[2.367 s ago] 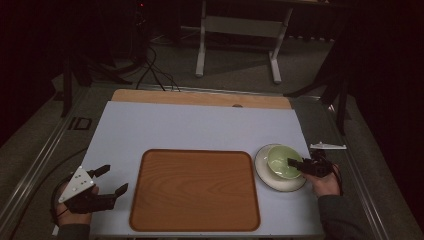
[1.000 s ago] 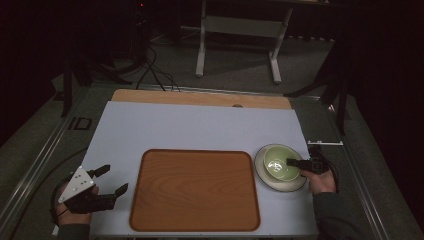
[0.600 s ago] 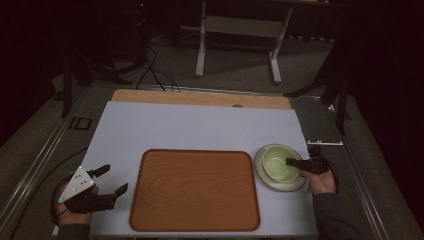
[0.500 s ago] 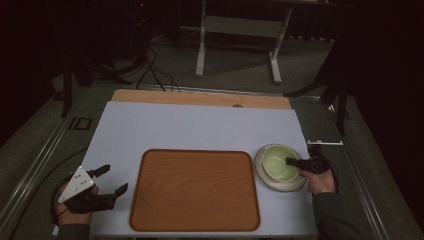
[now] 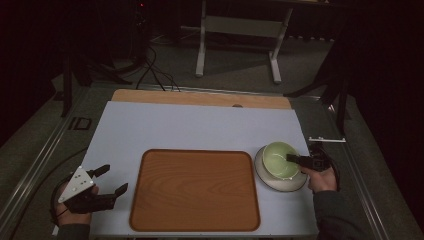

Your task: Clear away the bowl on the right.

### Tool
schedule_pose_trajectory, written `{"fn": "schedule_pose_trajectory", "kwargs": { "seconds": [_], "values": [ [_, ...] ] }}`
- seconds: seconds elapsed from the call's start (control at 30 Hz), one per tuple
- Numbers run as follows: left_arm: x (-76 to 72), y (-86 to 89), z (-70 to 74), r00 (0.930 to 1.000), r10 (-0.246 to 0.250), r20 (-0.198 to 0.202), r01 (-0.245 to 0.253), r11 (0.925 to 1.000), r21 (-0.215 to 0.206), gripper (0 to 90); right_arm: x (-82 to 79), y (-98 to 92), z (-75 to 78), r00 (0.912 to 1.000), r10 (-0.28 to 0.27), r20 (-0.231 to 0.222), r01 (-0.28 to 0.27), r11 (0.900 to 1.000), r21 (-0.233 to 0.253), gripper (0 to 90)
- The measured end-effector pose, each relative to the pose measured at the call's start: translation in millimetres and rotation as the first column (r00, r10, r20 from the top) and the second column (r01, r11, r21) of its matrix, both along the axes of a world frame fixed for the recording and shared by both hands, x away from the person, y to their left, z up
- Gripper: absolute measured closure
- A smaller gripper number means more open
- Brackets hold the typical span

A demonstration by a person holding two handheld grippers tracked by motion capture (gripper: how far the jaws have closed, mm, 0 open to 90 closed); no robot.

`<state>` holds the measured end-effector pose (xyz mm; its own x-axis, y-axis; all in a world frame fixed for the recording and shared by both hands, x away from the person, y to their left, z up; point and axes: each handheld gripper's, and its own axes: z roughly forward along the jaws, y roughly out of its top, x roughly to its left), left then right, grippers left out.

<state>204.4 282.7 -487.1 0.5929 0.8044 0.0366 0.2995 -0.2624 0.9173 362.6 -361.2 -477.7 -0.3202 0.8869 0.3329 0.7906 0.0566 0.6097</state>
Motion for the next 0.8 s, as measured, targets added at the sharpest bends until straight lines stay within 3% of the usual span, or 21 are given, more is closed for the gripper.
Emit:
{"fn": "schedule_pose_trajectory", "kwargs": {
  "seconds": [0.8],
  "values": [
    [-0.3,0.3,0.1,1.0,-0.001,0.005,0.001,1.0,-0.006,15.4,0.7,16.9,13.8,0.9961,0.057,0.067,-0.056,0.998,-0.014,82.8]
  ]
}}
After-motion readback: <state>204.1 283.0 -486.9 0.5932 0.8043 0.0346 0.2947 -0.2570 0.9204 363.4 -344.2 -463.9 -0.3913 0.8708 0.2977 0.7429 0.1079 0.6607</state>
